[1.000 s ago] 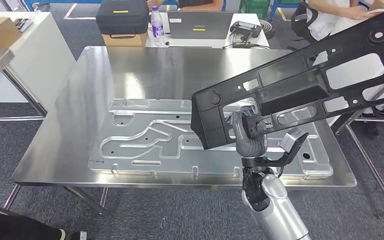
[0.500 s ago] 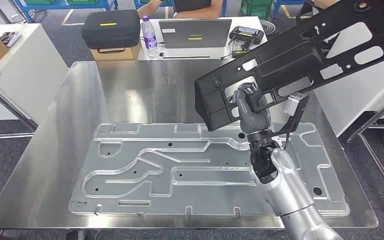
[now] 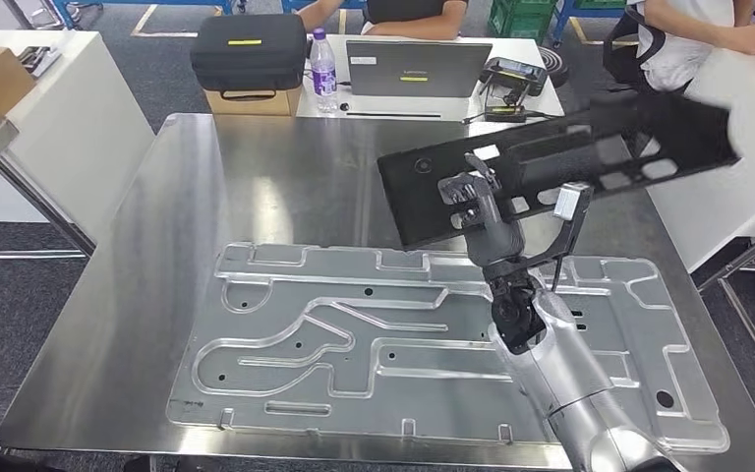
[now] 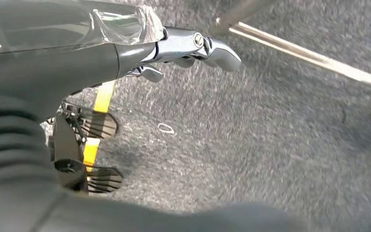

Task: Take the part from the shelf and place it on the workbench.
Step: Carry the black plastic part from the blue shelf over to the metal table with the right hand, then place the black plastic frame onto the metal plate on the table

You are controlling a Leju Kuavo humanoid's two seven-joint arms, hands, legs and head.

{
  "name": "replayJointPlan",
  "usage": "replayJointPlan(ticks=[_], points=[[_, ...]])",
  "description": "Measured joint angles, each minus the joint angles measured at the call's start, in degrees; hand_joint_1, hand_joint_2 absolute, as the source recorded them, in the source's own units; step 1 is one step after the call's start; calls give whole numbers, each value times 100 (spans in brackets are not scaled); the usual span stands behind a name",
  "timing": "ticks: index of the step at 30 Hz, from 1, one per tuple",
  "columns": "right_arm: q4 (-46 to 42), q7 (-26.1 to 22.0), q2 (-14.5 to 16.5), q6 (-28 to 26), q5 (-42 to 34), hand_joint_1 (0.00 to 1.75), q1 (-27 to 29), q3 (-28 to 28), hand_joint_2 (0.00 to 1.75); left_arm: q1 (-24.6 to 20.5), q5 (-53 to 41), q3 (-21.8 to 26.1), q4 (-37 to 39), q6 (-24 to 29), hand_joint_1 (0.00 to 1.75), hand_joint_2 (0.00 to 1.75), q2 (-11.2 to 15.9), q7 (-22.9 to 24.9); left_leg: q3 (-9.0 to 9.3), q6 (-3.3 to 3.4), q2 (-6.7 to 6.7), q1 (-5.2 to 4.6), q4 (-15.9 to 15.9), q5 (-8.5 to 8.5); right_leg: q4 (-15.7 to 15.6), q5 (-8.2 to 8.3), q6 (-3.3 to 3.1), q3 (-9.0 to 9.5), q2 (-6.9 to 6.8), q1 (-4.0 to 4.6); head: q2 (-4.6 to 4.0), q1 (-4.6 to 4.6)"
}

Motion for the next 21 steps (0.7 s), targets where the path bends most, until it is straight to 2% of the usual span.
replayJointPlan(ticks=[2,3,4,6,8,9,10,12,13,14,15,16,17,18,19,20,21], points=[[183,4,11,83,-90,0,-3,26,0,11,36,1,0,12,0,0,-1,104,73,-23,-38,-3,-2,-69,-848,376,-40,422,-9,5,0,1],[290,9,25,118,-126,0,-21,46,0,3,64,1,0,1,0,0,-2,168,97,-50,-50,-17,2,-110,-1247,498,-61,629,-12,20,1,1],[389,17,49,146,-150,0,-36,68,0,-12,90,2,0,-20,0,0,-2,222,105,-79,-56,-20,1,-141,-1459,525,-80,741,-10,35,1,2],[593,32,102,186,-179,0,-46,129,0,-42,117,2,0,-88,0,0,-2,278,111,-146,-54,-22,-16,-184,-1544,484,-126,784,12,74,2,-1],[741,36,149,203,-187,0,-49,174,0,-52,123,2,-3,-147,0,0,-7,305,137,-210,-35,-5,-11,-243,-1550,451,-184,808,31,61,2,0],[796,35,170,205,-188,0,-59,189,0,-49,127,2,-5,-159,0,0,-12,320,94,-242,-18,3,102,-314,-1558,434,-211,828,36,47,2,-7],[857,35,191,206,-189,0,-68,204,0,-42,130,2,-7,-174,0,0,-15,333,-45,-276,-3,12,368,-440,-1565,419,-234,848,39,32,2,-17],[987,38,218,207,-190,0,-69,233,0,-22,136,2,-7,-209,0,0,-16,346,-550,-329,17,28,1208,-749,-1566,385,-264,862,43,33,1,-39],[1059,43,225,206,-189,0,-54,248,0,-16,137,2,-7,-237,0,0,-16,346,-824,-345,19,32,1608,-846,-1565,370,-269,868,44,36,1,-39],[1117,47,231,206,-188,0,-34,260,0,-12,140,2,-7,-265,0,0,-16,347,-1012,-354,20,32,1823,-837,-1564,354,-269,880,44,37,1,-40],[1170,52,242,206,-183,0,-14,275,0,-9,147,2,-7,-295,0,0,-17,349,-1089,-356,23,33,1800,-694,-1564,337,-266,903,47,38,1,-40],[1214,54,255,205,-175,0,0,291,0,-9,156,2,-7,-320,0,0,-18,355,-1048,-354,25,35,1548,-450,-1564,318,-261,934,52,38,1,-39],[1251,55,269,205,-161,0,5,306,0,-14,168,3,-7,-337,0,0,-19,366,-908,-343,27,36,1107,-138,-1564,298,-249,975,58,38,1,-39],[1288,55,281,204,-145,0,2,322,0,-23,183,3,-7,-346,0,0,-19,393,-744,-323,27,32,672,98,-1569,278,-233,1015,64,43,1,-39],[1319,56,290,202,-132,0,-7,335,0,-33,194,4,-7,-347,0,0,-19,428,-608,-295,24,19,337,247,-1572,262,-215,1042,71,51,0,-40],[1352,67,299,198,-109,0,-15,348,0,-40,206,6,-7,-346,0,0,-20,481,-515,-264,19,15,124,322,-1569,245,-200,1057,77,67,0,-39],[1380,83,305,192,-84,0,-21,362,0,-44,218,7,-7,-342,0,0,-24,540,-482,-245,12,10,72,308,-1567,233,-222,1060,83,82,0,-38]])
